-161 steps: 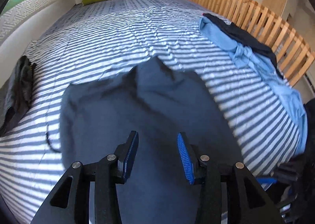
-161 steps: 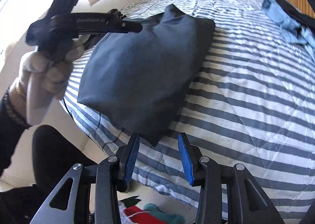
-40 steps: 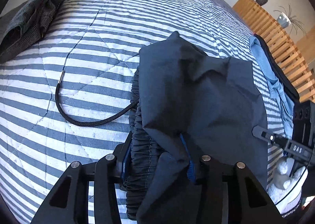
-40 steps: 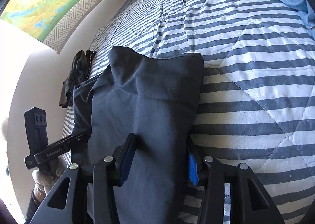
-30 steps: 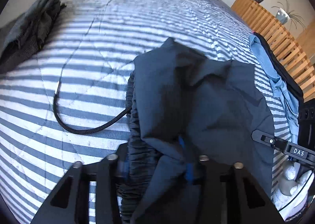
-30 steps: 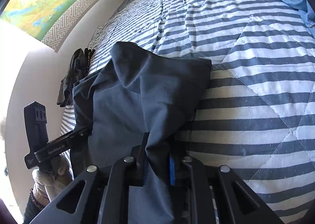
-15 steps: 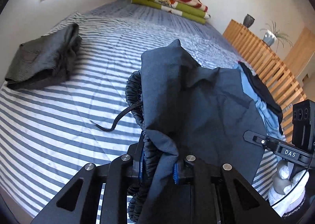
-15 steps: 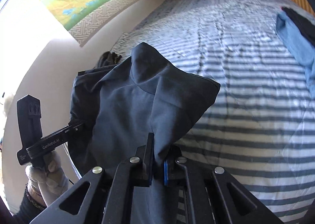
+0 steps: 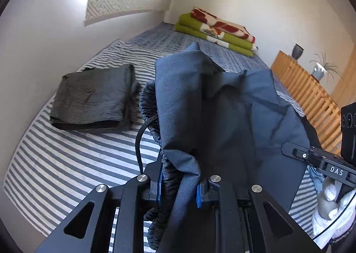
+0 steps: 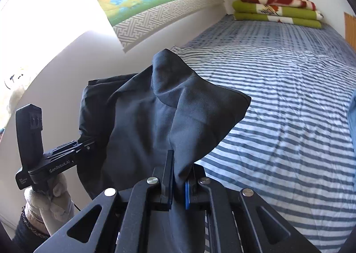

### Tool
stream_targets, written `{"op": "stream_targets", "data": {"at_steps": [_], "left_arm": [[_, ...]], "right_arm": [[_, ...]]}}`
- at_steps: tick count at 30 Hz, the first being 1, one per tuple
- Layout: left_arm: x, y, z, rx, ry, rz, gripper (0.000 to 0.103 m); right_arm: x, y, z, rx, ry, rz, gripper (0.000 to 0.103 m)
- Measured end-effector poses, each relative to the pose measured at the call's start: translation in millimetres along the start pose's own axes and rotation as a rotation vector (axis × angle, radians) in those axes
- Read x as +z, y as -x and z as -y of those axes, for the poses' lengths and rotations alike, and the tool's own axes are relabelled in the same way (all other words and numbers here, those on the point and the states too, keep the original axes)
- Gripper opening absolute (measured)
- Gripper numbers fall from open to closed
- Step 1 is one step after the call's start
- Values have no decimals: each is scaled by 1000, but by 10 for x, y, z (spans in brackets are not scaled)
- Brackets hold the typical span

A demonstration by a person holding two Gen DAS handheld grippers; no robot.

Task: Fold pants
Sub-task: 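Carry the folded trousers onto the grey folded stack and open both grippers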

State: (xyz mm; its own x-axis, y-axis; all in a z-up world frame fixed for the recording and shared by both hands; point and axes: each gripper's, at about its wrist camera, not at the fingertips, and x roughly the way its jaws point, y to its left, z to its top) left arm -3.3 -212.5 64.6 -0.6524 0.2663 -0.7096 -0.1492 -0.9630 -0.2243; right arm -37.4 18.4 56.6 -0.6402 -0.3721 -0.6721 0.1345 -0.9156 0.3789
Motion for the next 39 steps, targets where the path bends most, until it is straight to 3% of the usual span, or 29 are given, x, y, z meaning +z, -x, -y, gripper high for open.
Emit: {"op": "stream_targets", "data": {"at_steps": [6, 20, 31, 39], "left_arm": [[160, -26, -491, 37, 30, 14, 22], [934, -153, -1710, 117, 87, 92, 22], [1582, -370, -2518, 235, 98, 113, 22], [1998, -676, -3143, 270, 118, 91, 21]], "right_arm": [[188, -339, -348, 7, 34, -1, 7], [827, -1037, -1088, 34, 125, 38, 7], [1381, -1819, -1347, 101, 79, 30, 7], [1627, -2413, -1457, 115, 63, 11, 7]]}}
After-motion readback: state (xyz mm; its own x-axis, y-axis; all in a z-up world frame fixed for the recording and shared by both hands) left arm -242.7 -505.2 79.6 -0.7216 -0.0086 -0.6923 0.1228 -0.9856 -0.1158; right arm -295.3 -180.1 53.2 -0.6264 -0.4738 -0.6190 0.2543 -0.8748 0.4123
